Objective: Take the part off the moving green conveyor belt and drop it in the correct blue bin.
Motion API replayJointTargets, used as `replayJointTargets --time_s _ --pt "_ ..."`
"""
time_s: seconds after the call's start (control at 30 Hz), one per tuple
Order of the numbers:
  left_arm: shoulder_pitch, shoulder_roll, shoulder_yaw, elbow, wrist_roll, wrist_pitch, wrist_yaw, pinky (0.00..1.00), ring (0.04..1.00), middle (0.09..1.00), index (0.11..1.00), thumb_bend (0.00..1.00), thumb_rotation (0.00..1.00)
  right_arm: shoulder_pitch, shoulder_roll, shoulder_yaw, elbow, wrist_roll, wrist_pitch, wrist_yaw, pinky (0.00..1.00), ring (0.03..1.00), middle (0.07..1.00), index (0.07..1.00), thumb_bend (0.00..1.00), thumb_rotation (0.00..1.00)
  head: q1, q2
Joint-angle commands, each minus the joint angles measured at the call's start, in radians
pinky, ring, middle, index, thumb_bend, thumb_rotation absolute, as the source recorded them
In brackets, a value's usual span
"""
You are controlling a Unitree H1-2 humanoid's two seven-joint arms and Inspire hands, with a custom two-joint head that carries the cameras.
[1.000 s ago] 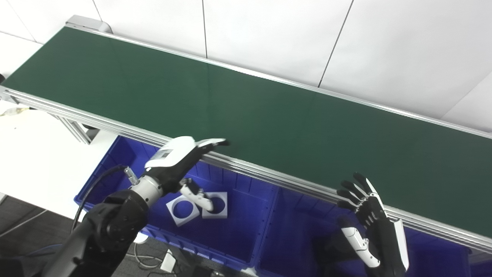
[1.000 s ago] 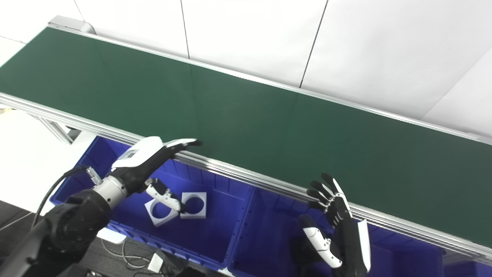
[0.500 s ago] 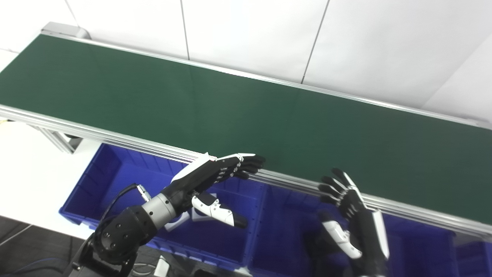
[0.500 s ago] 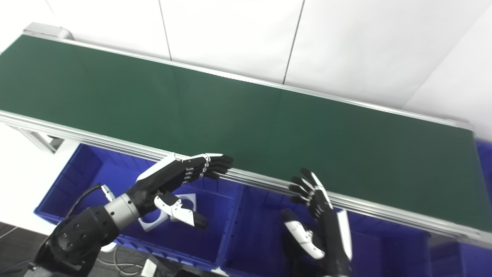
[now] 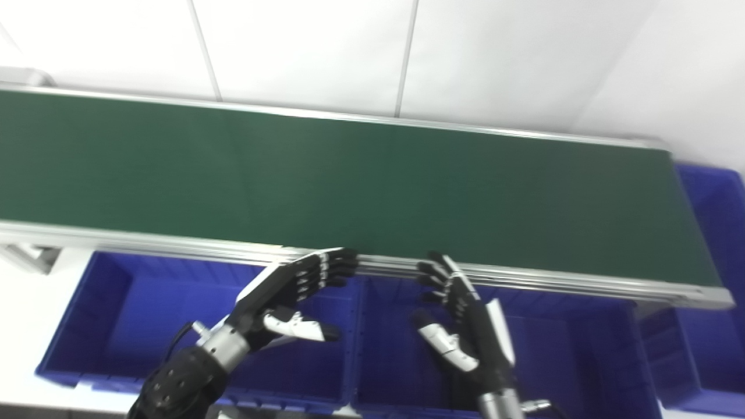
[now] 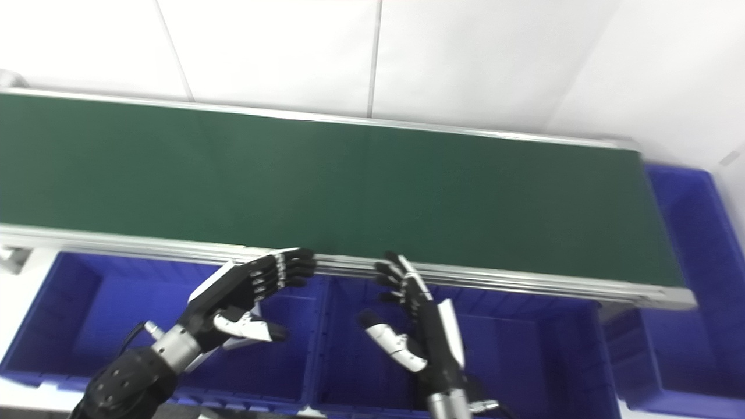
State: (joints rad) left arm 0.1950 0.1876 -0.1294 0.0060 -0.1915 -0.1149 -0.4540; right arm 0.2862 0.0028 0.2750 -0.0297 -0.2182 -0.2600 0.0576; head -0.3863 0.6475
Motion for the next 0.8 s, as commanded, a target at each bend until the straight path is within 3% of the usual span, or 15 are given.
replayJointTargets --time_s 0.0,0.27,0.43,0.63,0.77 --pt "-0.019 0.006 0.023 0.043 -0.049 -0.096 -0.024 0.83 0.837 0.842 0.829 0.94 0.25 -0.019 0.019 0.01 0.007 -0.01 -0.071 -0.02 0.71 0.803 0.84 0.899 0.69 0.61 -0.022 -0.012" --pt "-0.04 0.003 0.062 0.197 -0.123 -0.2 -0.069 0.82 0.825 0.831 0.808 0.91 0.23 -0.043 0.028 0.02 0.06 -0.028 -0.082 -0.038 0.73 0.81 0.852 0.905 0.7 0.6 -0.029 -0.028" --pt "-0.037 -0.008 0.075 0.235 -0.143 -0.254 -0.076 0.8 0.809 0.816 0.786 0.91 0.21 -0.04 0.021 0.017 0.058 -0.025 -0.094 -0.04 0.72 0.808 0.848 0.904 0.68 0.6 0.031 -0.023" --pt "-0.01 -0.046 0.105 0.222 -0.079 -0.344 -0.01 0.76 0.773 0.786 0.764 0.92 0.23 -0.024 0.003 0.008 0.031 -0.005 -0.084 -0.03 0.73 0.811 0.849 0.908 0.68 0.61 0.119 -0.012" --pt "0.022 -0.073 0.138 0.168 0.021 -0.354 0.051 0.73 0.752 0.769 0.756 0.89 0.35 -0.012 -0.012 0.003 0.005 0.002 -0.074 -0.029 0.72 0.808 0.844 0.905 0.68 0.65 0.168 -0.005"
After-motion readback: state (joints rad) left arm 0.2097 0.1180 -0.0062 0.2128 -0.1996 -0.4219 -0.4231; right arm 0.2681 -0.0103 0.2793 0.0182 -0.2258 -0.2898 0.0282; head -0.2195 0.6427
